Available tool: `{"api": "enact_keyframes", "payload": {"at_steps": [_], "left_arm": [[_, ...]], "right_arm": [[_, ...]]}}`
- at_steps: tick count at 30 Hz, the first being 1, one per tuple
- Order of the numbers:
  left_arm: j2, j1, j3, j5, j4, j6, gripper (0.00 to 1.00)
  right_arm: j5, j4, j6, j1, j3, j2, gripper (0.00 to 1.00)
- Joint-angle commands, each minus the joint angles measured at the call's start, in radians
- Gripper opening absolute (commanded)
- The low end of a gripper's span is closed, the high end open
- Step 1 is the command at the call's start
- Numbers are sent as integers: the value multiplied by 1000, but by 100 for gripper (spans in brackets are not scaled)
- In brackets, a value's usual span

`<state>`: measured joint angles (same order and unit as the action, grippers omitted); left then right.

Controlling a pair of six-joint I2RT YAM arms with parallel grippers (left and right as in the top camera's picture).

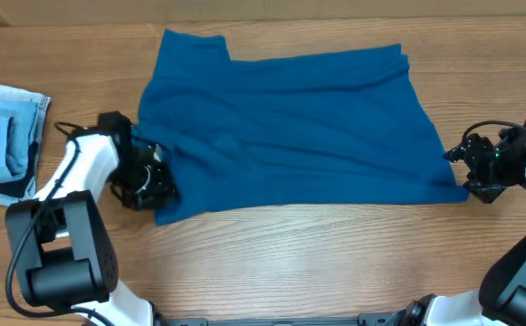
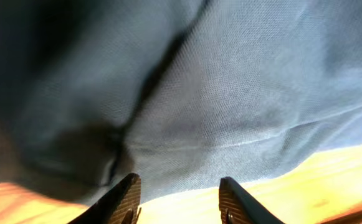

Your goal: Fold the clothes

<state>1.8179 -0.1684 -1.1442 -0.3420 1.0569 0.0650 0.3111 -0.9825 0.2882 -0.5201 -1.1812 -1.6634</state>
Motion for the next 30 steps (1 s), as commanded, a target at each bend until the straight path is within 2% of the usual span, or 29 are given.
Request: {"api": "enact_keyframes", "payload": {"at_steps": [1,4,12,22,30], "left_arm": [[-2,-50,-89,29,-1,-70,56],[0,-55,-71,52,-73,-79,64],[10,-27,-35,0,-144,-97,63],[10,-1,69,-57,-277,-111,56],[10,12,98,-108,-272,-123,49]], "right_arm": [[5,8,19,3,3,12,81],[6,12,23,3,3,12,81],[6,12,23,3,3,12,81],[6,12,27,3,3,12,81],[5,12,27,3,3,12,80]]}}
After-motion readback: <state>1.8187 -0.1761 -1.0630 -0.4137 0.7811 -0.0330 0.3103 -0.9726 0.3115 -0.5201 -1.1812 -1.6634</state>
